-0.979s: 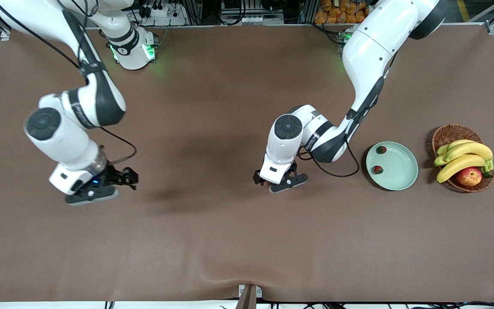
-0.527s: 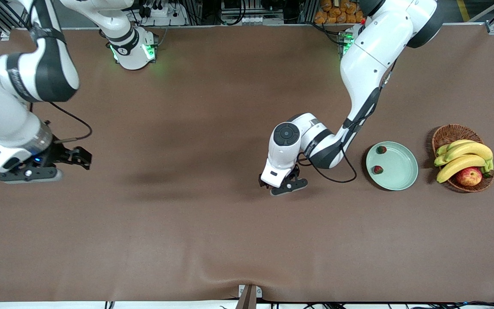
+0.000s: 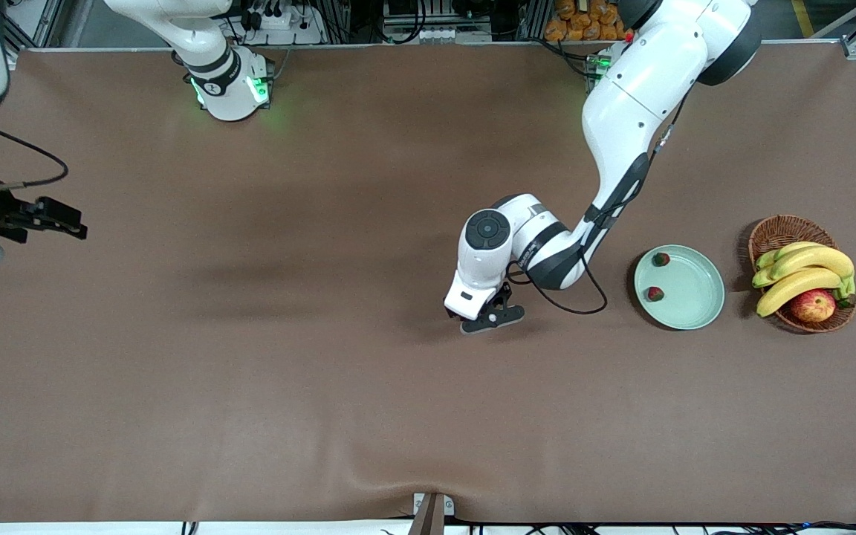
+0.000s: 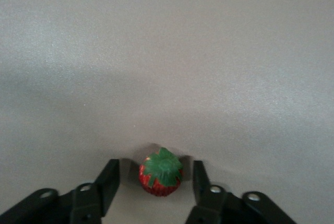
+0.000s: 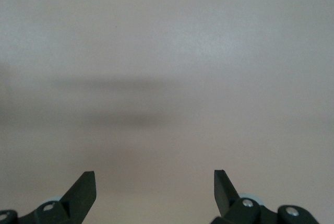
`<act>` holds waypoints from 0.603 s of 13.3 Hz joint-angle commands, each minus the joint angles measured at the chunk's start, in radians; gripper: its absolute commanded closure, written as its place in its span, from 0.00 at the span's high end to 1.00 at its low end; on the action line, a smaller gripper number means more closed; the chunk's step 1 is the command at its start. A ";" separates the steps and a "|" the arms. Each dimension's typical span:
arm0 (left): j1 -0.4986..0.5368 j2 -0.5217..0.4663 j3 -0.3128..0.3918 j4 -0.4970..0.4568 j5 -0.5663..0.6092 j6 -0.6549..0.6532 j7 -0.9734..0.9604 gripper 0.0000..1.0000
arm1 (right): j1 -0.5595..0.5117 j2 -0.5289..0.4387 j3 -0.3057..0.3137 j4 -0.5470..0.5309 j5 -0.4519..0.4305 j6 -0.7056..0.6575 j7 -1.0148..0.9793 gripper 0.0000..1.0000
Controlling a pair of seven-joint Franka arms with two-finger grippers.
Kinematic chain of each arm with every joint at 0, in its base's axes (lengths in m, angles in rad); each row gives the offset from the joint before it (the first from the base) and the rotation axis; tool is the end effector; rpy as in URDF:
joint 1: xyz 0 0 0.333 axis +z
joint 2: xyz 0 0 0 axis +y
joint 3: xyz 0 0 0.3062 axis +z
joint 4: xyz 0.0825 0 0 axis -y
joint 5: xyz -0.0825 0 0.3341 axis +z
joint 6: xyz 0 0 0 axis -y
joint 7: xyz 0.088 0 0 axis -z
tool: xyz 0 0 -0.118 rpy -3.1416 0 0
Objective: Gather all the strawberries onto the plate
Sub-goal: 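Grasp the third strawberry with the left gripper while the right gripper withdraws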
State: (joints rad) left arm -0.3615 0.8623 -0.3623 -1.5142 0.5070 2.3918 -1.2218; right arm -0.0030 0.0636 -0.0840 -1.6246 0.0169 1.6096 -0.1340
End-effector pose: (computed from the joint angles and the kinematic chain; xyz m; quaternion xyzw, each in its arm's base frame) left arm 0.5374 -0.4070 0.1959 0.9891 0.1328 0.0626 0.0119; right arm 0.5200 -0.0422 0.5517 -0.9990 -0.0228 0.0383 0.0100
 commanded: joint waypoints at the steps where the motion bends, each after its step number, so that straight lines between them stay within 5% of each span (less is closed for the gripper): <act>1: -0.005 0.011 0.002 0.022 0.015 0.000 -0.001 0.24 | -0.049 -0.028 0.035 0.035 0.020 -0.074 0.016 1.00; 4: 0.002 0.001 0.002 0.022 0.016 -0.002 -0.001 0.00 | -0.046 -0.057 0.041 0.034 0.020 -0.111 0.082 1.00; 8: 0.073 -0.119 -0.035 0.008 0.004 -0.129 0.007 0.00 | -0.025 -0.084 0.038 0.028 0.020 -0.132 0.096 1.00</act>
State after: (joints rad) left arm -0.3293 0.8349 -0.3669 -1.4879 0.5070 2.3514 -1.2218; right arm -0.0223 0.0035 -0.0589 -1.5910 0.0194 1.4980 -0.0580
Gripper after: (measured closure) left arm 0.683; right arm 0.000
